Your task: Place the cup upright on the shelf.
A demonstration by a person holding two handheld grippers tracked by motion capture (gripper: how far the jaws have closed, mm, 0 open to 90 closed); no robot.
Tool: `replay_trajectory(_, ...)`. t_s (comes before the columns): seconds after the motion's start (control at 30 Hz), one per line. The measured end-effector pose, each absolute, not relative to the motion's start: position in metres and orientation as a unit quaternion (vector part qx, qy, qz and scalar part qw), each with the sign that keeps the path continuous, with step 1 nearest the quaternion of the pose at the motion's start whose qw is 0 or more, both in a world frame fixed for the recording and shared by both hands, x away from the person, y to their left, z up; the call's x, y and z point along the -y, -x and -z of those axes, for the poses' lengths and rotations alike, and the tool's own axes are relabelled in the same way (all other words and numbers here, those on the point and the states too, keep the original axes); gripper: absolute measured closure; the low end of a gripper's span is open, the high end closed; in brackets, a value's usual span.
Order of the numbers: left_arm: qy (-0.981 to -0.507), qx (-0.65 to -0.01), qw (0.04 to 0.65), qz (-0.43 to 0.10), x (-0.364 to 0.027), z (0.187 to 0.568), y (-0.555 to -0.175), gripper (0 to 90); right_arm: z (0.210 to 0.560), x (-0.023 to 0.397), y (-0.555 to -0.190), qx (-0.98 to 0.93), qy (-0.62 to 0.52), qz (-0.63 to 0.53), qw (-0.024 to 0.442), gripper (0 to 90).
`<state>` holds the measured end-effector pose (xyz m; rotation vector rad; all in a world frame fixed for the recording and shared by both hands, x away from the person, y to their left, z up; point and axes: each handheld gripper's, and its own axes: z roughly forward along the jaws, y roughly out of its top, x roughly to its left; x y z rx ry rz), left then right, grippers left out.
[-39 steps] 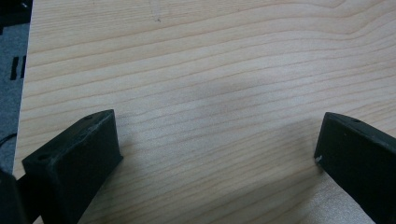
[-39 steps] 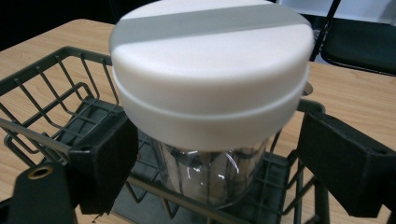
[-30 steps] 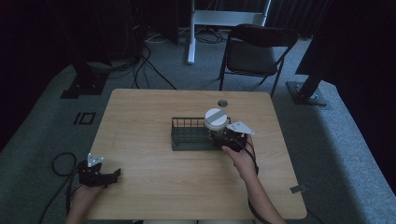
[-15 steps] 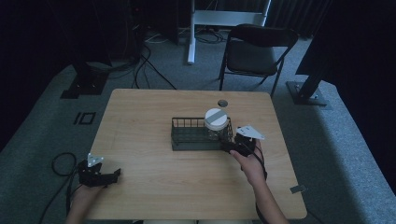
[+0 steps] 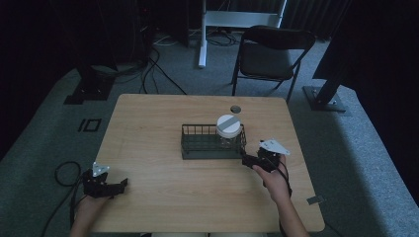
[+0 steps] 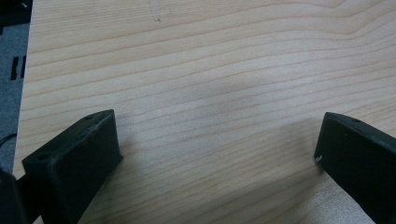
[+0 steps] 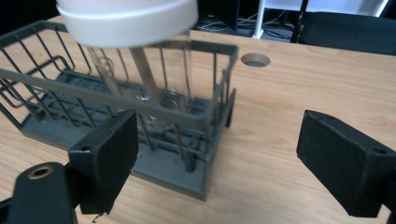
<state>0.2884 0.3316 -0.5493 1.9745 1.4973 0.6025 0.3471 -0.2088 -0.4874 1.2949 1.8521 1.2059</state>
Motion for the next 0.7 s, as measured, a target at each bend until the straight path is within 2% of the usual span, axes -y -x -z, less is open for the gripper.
replay_trajectory(0.7,-0.741,-0.562,0.292,-0.226,-0.332,0.549,-0.288,0.2,0.524,0.245,-0.338,-0.704,-0.524,-0.392,0.277,12.6)
